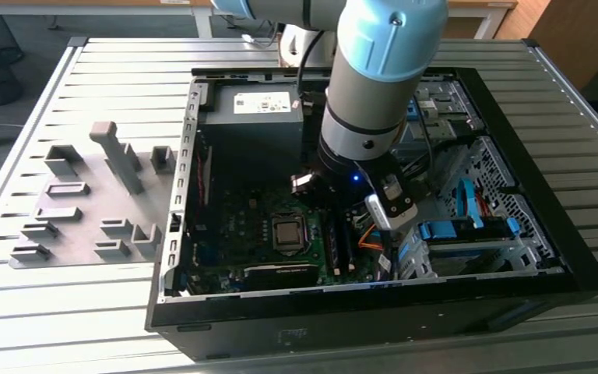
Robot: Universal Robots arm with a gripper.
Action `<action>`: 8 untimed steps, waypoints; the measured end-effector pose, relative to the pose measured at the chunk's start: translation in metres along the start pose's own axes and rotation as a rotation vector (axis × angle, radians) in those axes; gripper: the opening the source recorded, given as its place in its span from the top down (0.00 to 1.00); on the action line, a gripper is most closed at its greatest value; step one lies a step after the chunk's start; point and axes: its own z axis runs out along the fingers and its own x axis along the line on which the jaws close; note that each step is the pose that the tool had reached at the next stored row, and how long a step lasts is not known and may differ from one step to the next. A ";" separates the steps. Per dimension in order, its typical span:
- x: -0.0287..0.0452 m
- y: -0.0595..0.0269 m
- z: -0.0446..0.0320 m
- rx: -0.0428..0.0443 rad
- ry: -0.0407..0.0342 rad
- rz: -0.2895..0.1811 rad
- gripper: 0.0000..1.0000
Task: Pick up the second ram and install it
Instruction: 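Insert the second ram into the second slot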
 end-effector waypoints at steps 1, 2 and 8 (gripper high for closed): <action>0.0000 -0.0002 0.0002 0.0002 0.0001 -0.001 0.85; 0.0000 -0.0004 0.0004 0.0008 0.0003 -0.002 0.85; 0.0000 -0.0005 0.0011 0.0008 0.0003 -0.004 0.85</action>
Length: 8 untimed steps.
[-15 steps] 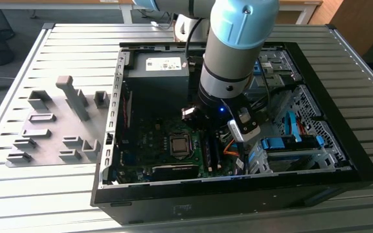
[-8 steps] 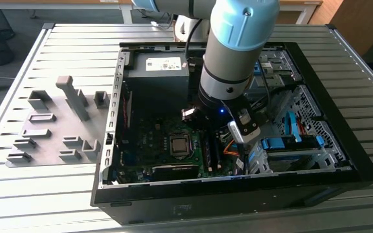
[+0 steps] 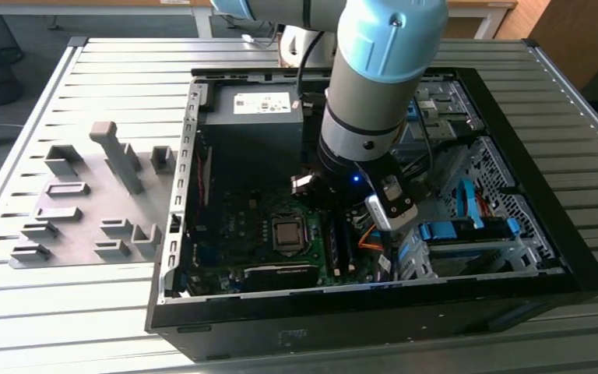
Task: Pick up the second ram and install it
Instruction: 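Insert the second ram into the second slot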
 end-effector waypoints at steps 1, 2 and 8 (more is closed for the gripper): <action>0.0000 0.0000 0.0000 -0.0001 0.0000 0.000 0.85; 0.0000 0.0000 0.0000 -0.0001 0.0000 0.000 0.85; 0.0000 0.0000 0.0000 -0.0002 -0.0001 0.000 0.78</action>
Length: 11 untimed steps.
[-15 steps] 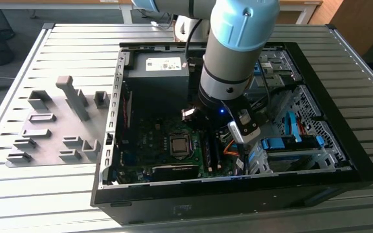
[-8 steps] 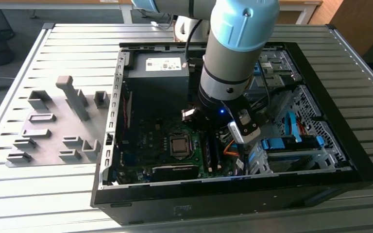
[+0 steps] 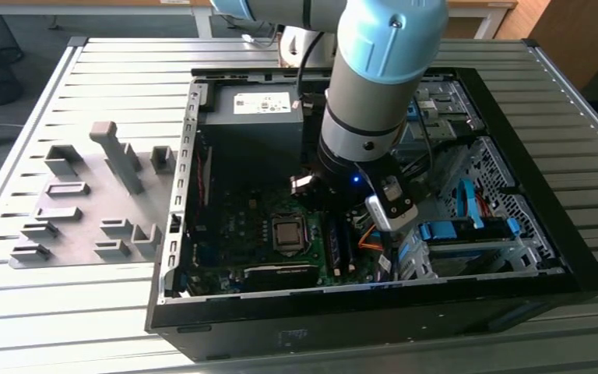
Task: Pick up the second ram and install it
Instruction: 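Insert the second ram into the second slot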
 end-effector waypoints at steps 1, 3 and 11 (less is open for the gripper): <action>0.0001 0.0000 -0.0009 0.0005 0.0002 0.000 0.78; 0.0001 0.0001 -0.0038 0.0002 0.0001 0.000 0.78; 0.0003 0.0003 -0.0101 0.0001 0.0001 0.000 0.80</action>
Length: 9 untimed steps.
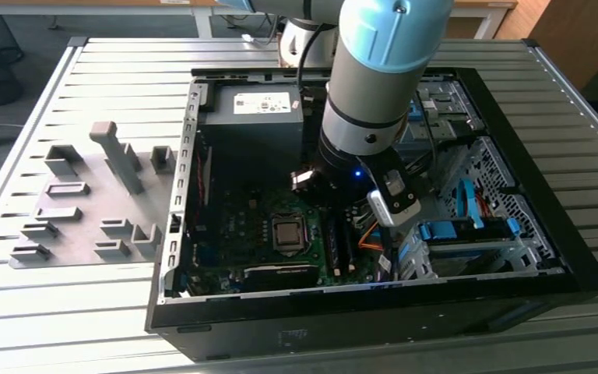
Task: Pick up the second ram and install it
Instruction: 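Insert the second ram into the second slot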
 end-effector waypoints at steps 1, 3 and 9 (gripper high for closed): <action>0.0000 0.0000 0.0000 0.0000 0.0000 0.000 0.86; 0.0000 0.0000 0.0000 0.0000 0.0000 0.000 0.86; 0.0000 0.0001 -0.0002 -0.0004 -0.0001 0.000 0.86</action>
